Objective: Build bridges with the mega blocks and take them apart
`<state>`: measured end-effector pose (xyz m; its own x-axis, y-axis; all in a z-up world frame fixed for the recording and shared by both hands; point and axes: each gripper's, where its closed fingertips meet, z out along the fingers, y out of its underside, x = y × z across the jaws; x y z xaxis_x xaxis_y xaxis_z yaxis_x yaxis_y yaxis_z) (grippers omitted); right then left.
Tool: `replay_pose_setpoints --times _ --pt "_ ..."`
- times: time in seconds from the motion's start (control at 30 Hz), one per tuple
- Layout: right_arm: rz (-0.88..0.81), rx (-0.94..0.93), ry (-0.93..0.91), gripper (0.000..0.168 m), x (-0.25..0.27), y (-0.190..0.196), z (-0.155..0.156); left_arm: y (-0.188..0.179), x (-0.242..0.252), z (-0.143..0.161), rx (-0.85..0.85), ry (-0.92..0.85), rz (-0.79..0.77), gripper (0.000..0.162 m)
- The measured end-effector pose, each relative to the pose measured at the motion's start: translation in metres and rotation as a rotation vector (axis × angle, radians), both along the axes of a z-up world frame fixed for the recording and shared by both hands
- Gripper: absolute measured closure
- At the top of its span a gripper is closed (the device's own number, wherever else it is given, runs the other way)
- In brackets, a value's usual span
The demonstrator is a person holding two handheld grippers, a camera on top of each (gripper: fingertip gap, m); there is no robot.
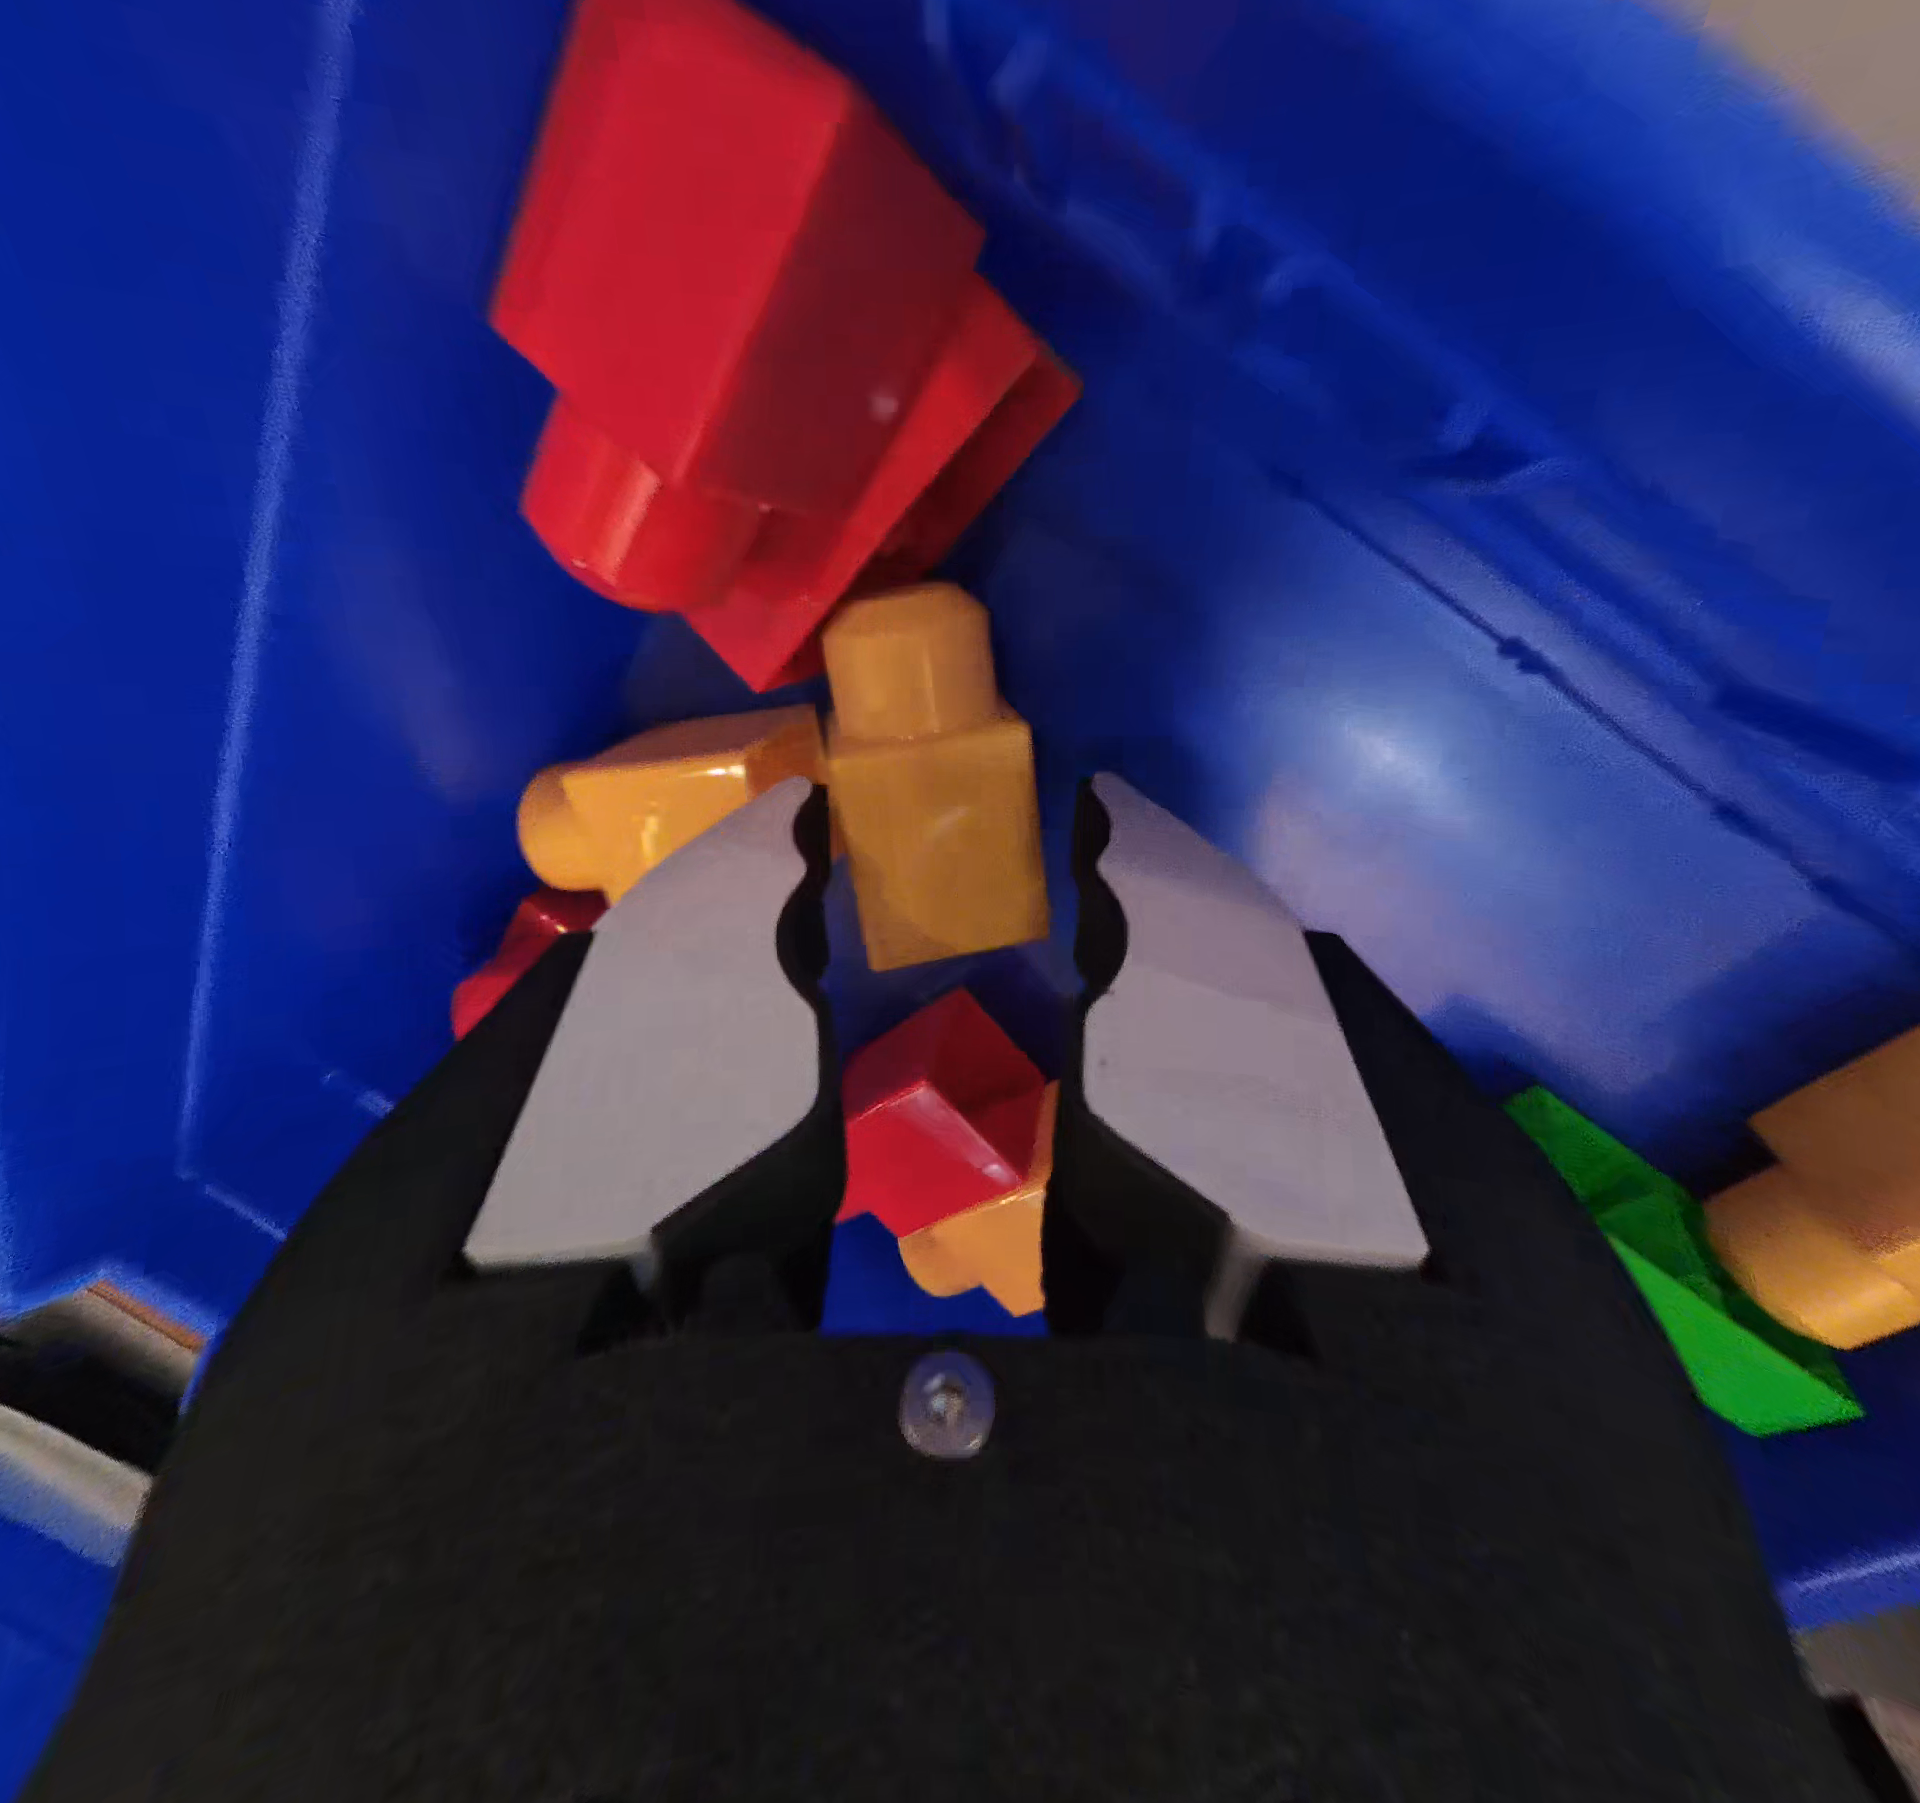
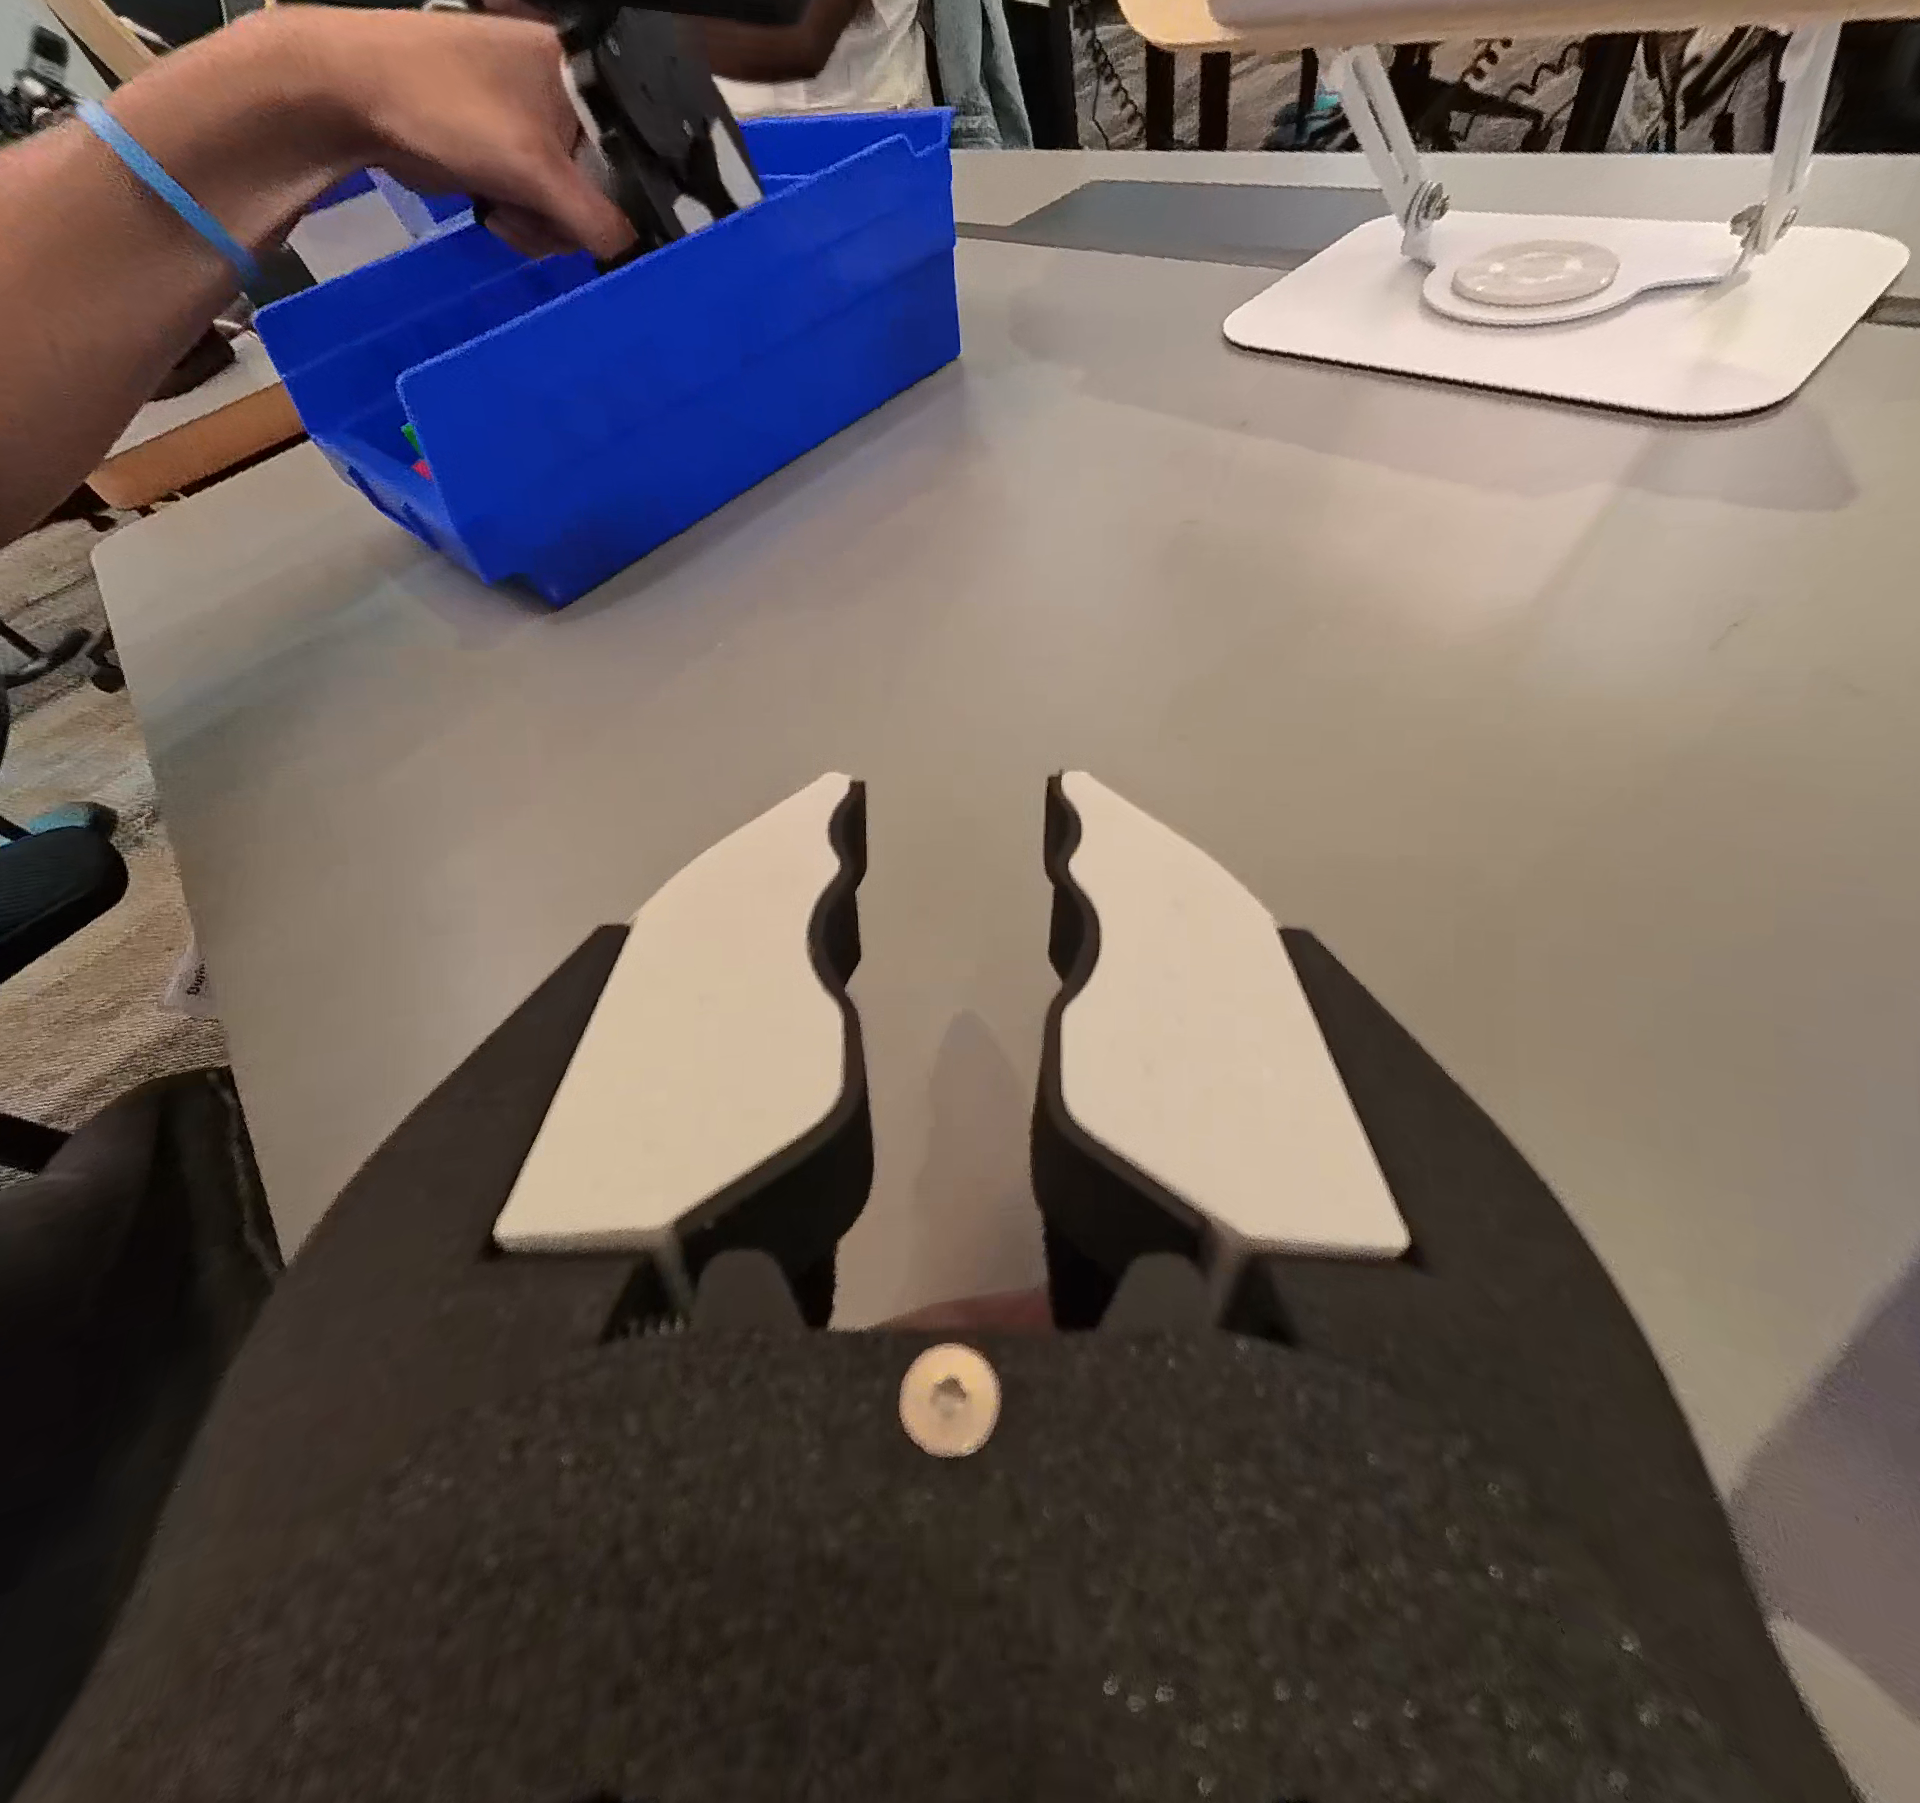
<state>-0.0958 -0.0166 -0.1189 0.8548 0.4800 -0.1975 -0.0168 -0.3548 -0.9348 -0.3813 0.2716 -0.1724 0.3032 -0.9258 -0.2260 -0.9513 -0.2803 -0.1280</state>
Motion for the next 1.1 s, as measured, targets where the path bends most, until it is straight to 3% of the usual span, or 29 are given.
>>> replay_pose_setpoints --times 0.1,0.23,0.4,0.57,0.67,0.77,0.83,0.93,1.1 --pt "-0.005 -0.001 -0.001 0.136 0.002 0.0 0.0 0.003 -0.008 -0.011 -0.003 0.059 -0.006 0.119" --pt "-0.003 -0.009 0.004 0.136 0.002 0.0 -0.001 -0.006 0.001 -0.012 -0.061 -0.016 -0.002 0.124" --pt "-0.001 -0.005 -0.006 0.136 0.0 0.0 0.0 -0.011 -0.011 0.0 -0.005 0.038 -0.019 0.125" --pt "-0.015 0.003 -0.028 0.137 0.002 0.0 0.001 -0.038 0.017 0.078 0.104 -0.215 0.002 0.125" --pt "-0.028 0.014 -0.037 0.137 0.004 0.0 0.003 -0.08 0.06 0.127 0.133 -0.378 -0.057 0.125" --pt "-0.033 0.013 -0.04 0.137 0.004 0.0 0.001 -0.128 0.112 0.154 0.114 -0.462 -0.143 0.125" --pt "-0.03 0.015 -0.039 0.137 0.002 0.0 0.001 -0.157 0.142 0.152 0.055 -0.454 -0.21 0.125" --pt "-0.028 0.012 -0.037 0.138 0.0 -0.001 -0.001 -0.171 0.179 0.131 0.024 -0.379 -0.257 0.125" --pt "-0.029 0.016 -0.054 0.138 -0.002 -0.002 -0.001 -0.138 0.213 0.076 -0.007 -0.197 -0.245 0.125"
